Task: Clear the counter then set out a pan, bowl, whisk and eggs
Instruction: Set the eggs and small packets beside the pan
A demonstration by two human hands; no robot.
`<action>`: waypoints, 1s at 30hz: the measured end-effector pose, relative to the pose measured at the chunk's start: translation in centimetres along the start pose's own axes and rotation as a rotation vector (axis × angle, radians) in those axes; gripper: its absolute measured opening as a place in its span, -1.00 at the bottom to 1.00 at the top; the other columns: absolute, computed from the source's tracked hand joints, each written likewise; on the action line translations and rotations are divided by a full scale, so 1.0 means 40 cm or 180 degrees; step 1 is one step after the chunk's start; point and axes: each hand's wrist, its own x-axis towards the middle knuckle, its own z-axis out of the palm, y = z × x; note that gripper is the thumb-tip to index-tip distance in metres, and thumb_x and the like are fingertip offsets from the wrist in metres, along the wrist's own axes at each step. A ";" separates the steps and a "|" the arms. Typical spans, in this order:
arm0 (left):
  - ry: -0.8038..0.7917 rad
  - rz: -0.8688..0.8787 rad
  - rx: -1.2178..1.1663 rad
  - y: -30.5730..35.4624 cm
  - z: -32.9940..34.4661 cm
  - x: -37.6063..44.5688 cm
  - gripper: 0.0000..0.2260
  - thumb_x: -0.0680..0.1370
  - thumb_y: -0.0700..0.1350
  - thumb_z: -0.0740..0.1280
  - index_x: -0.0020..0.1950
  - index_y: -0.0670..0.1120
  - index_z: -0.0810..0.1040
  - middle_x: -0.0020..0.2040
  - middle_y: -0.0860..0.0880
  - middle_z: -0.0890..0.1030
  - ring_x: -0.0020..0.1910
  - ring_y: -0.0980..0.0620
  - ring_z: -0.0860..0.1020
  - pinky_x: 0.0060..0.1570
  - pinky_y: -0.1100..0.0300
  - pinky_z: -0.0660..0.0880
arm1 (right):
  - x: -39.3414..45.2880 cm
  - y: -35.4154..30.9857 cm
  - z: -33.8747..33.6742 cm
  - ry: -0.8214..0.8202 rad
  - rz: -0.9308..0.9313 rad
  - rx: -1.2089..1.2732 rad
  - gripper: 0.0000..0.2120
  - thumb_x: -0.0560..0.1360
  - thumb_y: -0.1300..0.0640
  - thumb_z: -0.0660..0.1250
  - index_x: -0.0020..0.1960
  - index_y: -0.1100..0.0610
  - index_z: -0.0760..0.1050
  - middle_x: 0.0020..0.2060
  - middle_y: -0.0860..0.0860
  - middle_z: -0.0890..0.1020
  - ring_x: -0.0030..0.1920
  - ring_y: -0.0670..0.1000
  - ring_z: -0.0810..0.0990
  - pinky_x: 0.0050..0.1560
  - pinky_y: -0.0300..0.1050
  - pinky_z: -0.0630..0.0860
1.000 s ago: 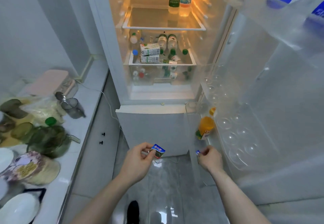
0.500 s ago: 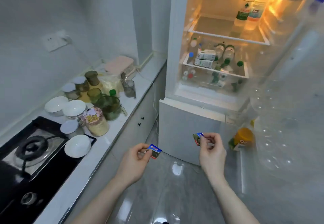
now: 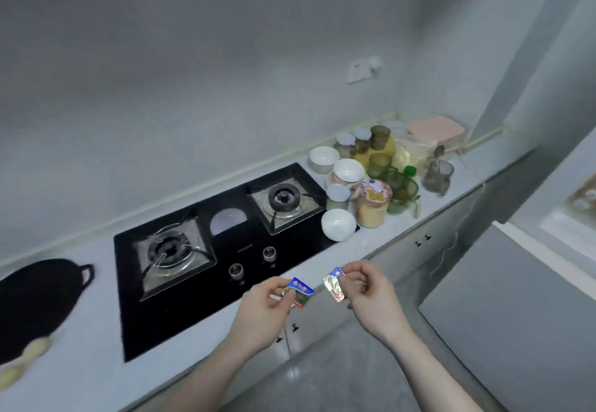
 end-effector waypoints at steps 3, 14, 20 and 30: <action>0.0358 -0.0172 -0.0125 -0.088 -0.134 -0.059 -0.87 0.61 -0.06 0.35 0.00 0.15 0.67 -0.15 0.22 0.69 -0.23 0.18 0.66 -0.34 0.33 0.49 | -0.009 -0.033 0.161 -0.0387 -0.0130 -0.0174 -0.94 0.55 0.10 0.42 -0.04 -0.05 0.58 -0.18 -0.12 0.70 -0.31 -0.10 0.62 -0.11 0.01 0.65; 0.1607 -0.0926 -0.0600 -0.314 -0.410 -0.244 -0.90 0.62 -0.05 0.33 0.02 0.10 0.64 -0.09 0.06 0.70 -0.24 0.16 0.67 -0.36 0.38 0.43 | -0.021 -0.121 0.542 -0.1778 -0.0327 -0.0451 -0.90 0.55 0.17 0.43 0.04 0.03 0.58 -0.08 -0.06 0.72 -0.18 -0.01 0.72 -0.20 -0.16 0.66; 0.2242 -0.1319 -0.0710 -0.400 -0.468 -0.314 -0.90 0.61 -0.04 0.33 0.07 0.08 0.63 -0.10 0.05 0.69 -0.25 0.12 0.68 -0.36 0.24 0.47 | -0.006 -0.135 0.678 -0.2408 -0.0383 -0.0621 -0.85 0.53 0.13 0.45 0.08 -0.01 0.59 0.01 -0.09 0.69 -0.14 -0.03 0.73 -0.15 -0.14 0.68; 0.2750 -0.1782 -0.1282 -0.517 -0.533 -0.410 -0.90 0.59 -0.04 0.37 0.06 -0.03 0.56 -0.13 0.04 0.74 -0.23 0.01 0.70 -0.32 0.14 0.54 | -0.050 -0.115 0.831 -0.2931 -0.0078 -0.0756 -0.85 0.52 0.16 0.47 0.08 0.05 0.61 0.00 -0.03 0.71 -0.11 -0.04 0.74 -0.14 -0.20 0.66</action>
